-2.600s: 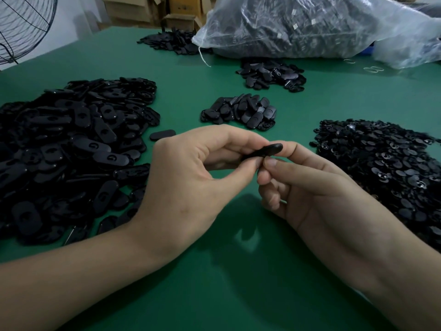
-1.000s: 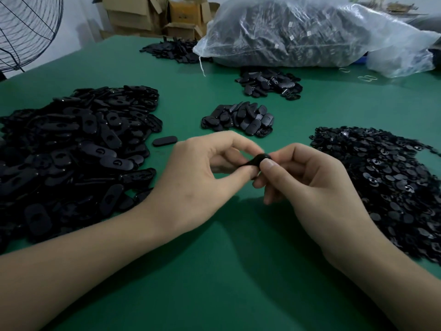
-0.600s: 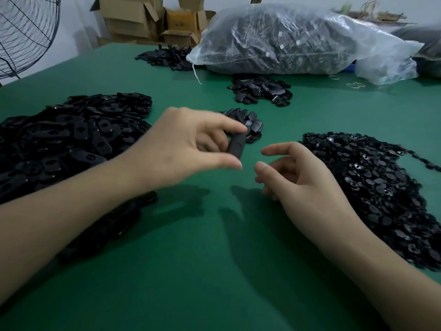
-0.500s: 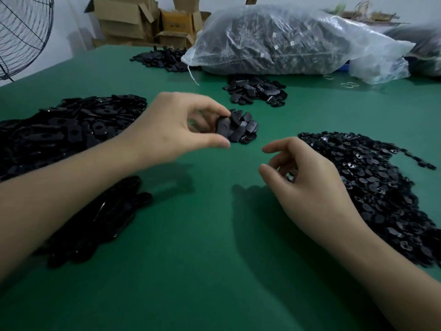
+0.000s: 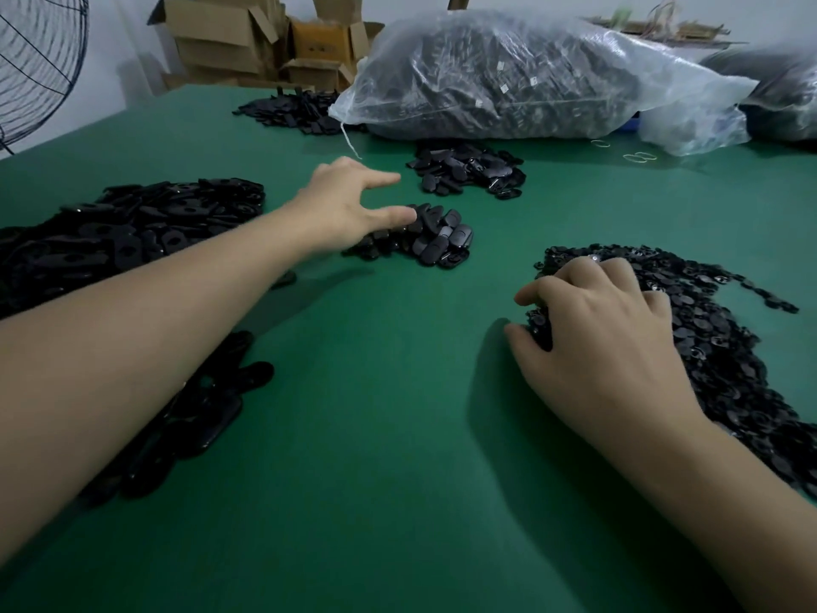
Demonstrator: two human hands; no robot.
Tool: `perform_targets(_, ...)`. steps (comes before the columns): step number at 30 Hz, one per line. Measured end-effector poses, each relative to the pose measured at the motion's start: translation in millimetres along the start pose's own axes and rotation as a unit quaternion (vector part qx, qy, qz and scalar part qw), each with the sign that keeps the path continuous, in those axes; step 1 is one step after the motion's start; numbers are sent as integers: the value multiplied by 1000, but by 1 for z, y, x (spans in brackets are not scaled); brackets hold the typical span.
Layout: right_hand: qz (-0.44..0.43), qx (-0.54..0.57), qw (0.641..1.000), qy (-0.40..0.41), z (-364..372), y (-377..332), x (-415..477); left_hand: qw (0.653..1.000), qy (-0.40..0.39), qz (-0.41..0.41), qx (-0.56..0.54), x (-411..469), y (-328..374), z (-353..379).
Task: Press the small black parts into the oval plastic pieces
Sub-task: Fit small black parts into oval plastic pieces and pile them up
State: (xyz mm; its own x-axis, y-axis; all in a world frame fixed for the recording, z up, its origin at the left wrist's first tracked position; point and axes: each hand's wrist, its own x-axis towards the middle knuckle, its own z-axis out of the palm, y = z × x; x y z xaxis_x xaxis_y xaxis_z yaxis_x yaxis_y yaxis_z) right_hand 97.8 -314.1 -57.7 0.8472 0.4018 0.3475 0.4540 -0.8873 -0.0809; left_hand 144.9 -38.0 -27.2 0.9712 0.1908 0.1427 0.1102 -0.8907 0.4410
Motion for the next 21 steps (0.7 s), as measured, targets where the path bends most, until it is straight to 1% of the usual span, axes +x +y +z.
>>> perform_targets(2, 8, -23, 1000, -2, -2, 3, 1, 999, -30, 10, 16, -10, 7, -24)
perform_targets(4, 10, -30, 999, 0, -4, 6, 2, 988, -128, 20, 90, -27, 15, -50)
perform_targets(6, 11, -37, 999, -4, -6, 8, 3, 952, -232, 31, 199, -44, 21, -66)
perform_targets(8, 17, -41, 999, -9, -7, 9, 5, 913, -295, 18, 280, -63, 26, -68)
perform_targets(10, 20, -44, 999, -13, -9, 10, 5, 891, -312, 1, 331, -81, 27, -65)
perform_targets(13, 23, -50, 998, -31, -10, 9, 5, 879, -286, -16, 381, -100, 27, -59)
perform_targets(17, 22, -41, 998, -39, -12, 8, 5, 848, -301, -24, 436, -111, 26, -49)
perform_targets(18, 22, -36, 998, -39, -12, 8, 5, 846, -304, -26, 438, -113, 26, -47)
perform_targets(21, 16, -21, 999, -36, -12, 8, 5, 855, -305, -26, 419, -118, 24, -47)
